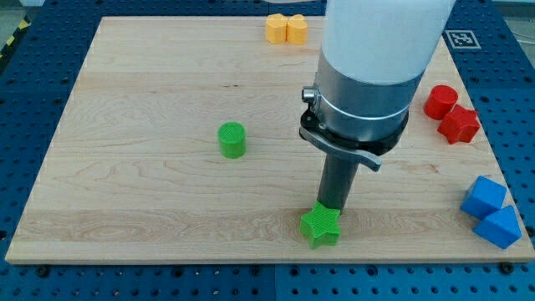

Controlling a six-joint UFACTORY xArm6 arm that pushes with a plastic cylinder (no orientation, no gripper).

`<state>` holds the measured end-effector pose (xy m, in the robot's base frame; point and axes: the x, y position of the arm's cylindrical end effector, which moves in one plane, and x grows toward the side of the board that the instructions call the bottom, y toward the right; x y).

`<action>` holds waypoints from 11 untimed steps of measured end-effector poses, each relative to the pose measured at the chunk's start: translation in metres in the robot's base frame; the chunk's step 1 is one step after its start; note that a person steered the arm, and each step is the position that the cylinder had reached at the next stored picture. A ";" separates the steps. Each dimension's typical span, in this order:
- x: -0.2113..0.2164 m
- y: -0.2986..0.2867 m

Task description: Move the green circle to the left of the green star

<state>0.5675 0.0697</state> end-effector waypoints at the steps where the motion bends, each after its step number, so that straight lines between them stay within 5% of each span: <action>1: -0.001 0.000; 4: -0.110 -0.022; 6: -0.171 -0.103; 11: -0.119 -0.126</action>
<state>0.4484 -0.0564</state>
